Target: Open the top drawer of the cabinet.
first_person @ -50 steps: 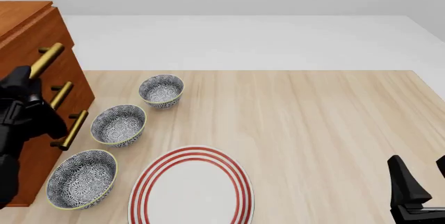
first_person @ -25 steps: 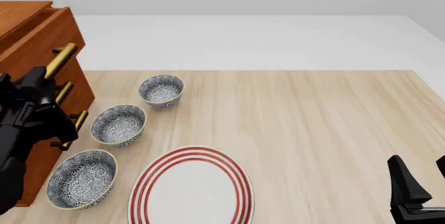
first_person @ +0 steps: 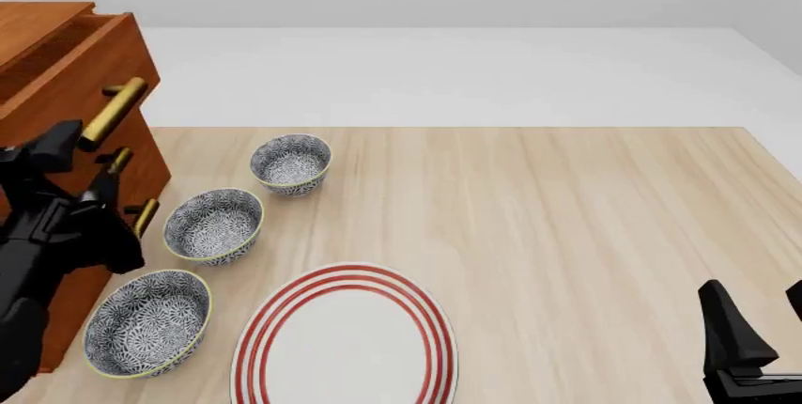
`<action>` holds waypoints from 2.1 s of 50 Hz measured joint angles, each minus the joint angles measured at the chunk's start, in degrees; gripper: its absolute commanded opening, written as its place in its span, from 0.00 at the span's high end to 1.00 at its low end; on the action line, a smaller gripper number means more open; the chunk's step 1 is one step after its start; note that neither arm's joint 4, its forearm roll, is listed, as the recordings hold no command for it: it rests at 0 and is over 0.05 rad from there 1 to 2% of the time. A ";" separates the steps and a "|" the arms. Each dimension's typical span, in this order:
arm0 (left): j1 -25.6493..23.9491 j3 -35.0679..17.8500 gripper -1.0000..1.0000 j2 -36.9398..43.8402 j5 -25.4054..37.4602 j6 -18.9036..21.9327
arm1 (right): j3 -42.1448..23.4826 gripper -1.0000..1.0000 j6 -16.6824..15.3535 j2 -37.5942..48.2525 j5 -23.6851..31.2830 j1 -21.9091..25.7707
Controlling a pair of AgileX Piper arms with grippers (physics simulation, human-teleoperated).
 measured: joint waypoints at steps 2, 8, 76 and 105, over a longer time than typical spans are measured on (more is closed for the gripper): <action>-0.04 0.34 0.00 -0.26 0.34 0.04 | 0.00 0.00 0.00 0.00 0.00 0.00; -0.15 1.23 0.00 -1.45 1.57 0.07 | 0.00 0.00 0.00 0.00 0.00 0.00; -4.53 -17.42 0.00 -37.91 55.72 -28.66 | 0.00 0.00 0.00 0.00 0.00 0.00; -5.59 -33.09 0.00 -32.38 70.75 -45.20 | 0.00 0.00 0.00 0.00 0.00 0.00</action>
